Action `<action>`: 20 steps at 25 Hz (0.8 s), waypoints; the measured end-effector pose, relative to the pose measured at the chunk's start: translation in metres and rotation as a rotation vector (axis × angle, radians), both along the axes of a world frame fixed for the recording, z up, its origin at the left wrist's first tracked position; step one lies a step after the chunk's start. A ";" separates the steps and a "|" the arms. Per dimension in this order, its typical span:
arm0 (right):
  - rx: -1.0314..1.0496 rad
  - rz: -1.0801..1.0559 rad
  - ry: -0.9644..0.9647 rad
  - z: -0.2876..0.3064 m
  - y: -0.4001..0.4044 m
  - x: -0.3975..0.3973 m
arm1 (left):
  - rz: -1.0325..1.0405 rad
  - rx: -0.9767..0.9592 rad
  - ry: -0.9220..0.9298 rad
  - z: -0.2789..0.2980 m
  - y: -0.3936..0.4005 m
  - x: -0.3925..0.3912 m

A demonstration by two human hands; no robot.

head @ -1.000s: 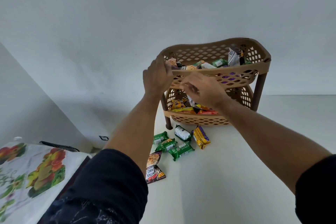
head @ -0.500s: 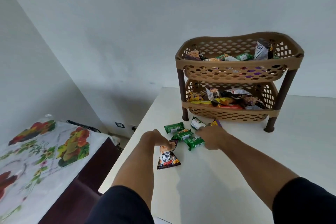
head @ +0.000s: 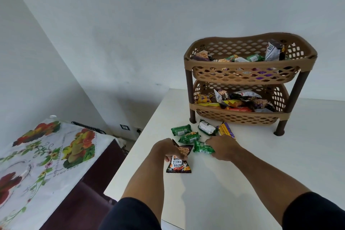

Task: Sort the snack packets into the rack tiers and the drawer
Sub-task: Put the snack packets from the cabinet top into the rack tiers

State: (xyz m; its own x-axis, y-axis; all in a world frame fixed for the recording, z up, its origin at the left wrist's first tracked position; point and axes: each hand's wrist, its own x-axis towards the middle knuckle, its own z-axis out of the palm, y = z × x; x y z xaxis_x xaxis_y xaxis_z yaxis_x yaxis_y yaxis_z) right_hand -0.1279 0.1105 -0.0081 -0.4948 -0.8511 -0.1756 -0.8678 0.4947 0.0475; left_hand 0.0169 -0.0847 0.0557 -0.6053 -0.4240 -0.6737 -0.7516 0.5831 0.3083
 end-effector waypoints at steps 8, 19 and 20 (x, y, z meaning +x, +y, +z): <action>-0.137 0.055 -0.024 0.007 0.019 -0.001 | -0.112 -0.101 0.042 -0.007 0.002 -0.009; -0.686 0.309 0.234 0.060 0.048 -0.019 | -0.102 0.022 0.346 0.040 -0.022 -0.042; -0.735 0.320 0.256 0.068 0.049 -0.022 | -0.057 0.069 0.430 0.051 -0.025 -0.048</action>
State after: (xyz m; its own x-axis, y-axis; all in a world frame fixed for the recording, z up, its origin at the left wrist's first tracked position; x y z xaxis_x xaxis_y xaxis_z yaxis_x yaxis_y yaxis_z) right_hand -0.1501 0.1595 0.0603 -0.1592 -0.8109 0.5630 -0.9777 0.2085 0.0239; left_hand -0.0311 -0.1096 0.1067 -0.8582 -0.3446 -0.3804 -0.5132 0.5872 0.6259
